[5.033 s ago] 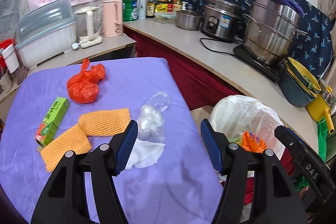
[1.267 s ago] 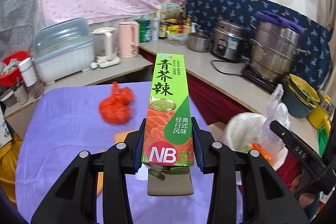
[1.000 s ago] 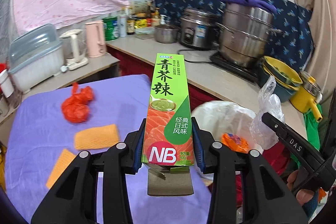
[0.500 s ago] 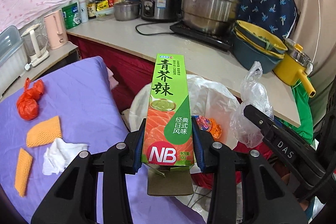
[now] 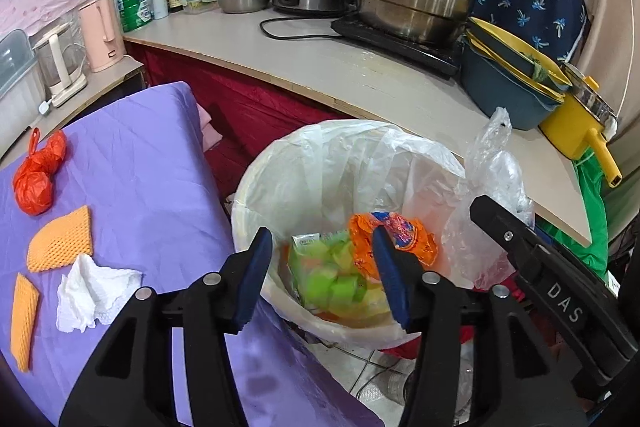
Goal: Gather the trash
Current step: 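Carry the green box and clear plastic bag over the bin with both tools, then open both tools over the bin to drop the box and plastic bag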
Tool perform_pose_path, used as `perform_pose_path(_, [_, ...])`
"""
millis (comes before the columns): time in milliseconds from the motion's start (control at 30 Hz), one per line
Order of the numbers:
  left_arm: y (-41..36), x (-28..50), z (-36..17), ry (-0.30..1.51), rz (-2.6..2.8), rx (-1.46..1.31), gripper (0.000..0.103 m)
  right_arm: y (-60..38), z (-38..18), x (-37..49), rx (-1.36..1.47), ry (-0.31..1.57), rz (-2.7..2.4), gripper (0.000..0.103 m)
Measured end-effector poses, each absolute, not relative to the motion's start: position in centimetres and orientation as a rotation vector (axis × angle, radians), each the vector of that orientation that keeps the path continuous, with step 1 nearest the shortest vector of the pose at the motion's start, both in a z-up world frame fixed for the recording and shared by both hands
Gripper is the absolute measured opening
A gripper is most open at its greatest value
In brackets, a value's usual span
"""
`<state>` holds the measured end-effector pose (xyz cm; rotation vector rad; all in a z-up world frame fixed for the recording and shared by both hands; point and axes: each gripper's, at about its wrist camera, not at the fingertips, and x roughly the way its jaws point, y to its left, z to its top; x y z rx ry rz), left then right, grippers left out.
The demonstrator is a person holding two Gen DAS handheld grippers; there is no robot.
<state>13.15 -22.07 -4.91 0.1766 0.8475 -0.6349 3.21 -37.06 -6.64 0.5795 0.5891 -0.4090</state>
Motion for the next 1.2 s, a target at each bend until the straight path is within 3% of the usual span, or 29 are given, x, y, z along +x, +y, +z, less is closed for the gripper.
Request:
perform_pose_path(200, [-20.4, 13.9, -4.5, 0.838, -0.596, 0.145, 0.063, -36.3, -5.9, 4.5, 0.567, 0.569, -0.399, 0.055])
perform_pose_path(1200, [-10.6, 14.2, -0.8, 0.761, -0.459, 0.079, 0.067, -29.5, -1.1, 5.2, 0.481, 0.536, -0.312, 0.059])
